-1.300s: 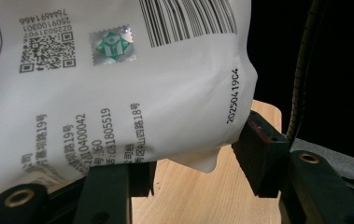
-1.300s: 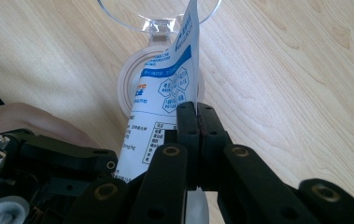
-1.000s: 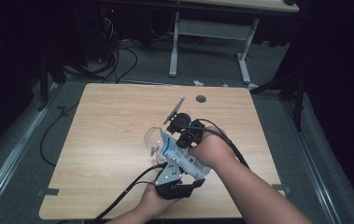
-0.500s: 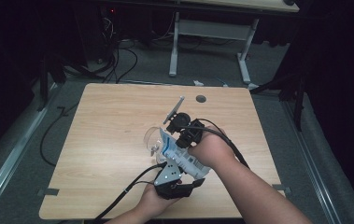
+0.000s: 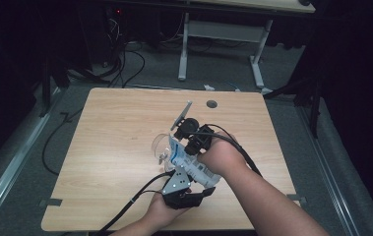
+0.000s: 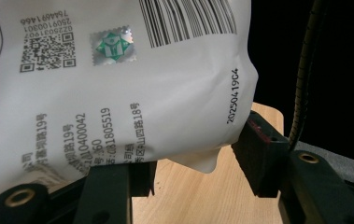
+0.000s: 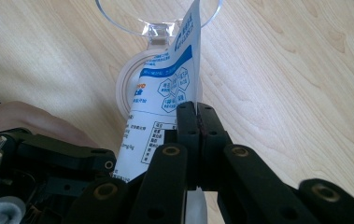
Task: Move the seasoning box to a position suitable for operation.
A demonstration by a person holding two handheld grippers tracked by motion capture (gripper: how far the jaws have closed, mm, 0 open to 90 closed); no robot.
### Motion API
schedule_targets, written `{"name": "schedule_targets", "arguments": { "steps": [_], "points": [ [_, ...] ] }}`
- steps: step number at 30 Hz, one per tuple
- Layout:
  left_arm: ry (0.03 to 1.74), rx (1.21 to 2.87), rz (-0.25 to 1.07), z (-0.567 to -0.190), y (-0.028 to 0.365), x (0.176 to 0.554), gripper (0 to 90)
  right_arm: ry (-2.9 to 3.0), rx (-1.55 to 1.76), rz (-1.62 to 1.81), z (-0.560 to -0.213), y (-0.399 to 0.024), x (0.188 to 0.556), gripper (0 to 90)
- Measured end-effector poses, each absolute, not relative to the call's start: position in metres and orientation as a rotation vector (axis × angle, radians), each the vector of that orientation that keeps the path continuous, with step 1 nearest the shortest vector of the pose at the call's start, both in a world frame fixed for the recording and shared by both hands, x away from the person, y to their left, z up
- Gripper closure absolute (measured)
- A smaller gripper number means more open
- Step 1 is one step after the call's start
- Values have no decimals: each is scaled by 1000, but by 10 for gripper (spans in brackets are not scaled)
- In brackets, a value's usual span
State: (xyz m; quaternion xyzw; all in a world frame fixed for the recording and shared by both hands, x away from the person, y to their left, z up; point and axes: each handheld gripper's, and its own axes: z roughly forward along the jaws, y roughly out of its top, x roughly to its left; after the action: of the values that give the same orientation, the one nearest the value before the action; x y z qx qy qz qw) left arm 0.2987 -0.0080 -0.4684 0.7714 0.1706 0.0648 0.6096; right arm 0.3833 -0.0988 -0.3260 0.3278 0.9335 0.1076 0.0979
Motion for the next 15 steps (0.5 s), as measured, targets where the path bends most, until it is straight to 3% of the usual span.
{"name": "schedule_targets", "arguments": {
  "steps": [15],
  "points": [
    [396, 1775, 146, -468, -8, 298, 526, 2766, 963, 307, -326, -96, 383, 900]
  ]
}}
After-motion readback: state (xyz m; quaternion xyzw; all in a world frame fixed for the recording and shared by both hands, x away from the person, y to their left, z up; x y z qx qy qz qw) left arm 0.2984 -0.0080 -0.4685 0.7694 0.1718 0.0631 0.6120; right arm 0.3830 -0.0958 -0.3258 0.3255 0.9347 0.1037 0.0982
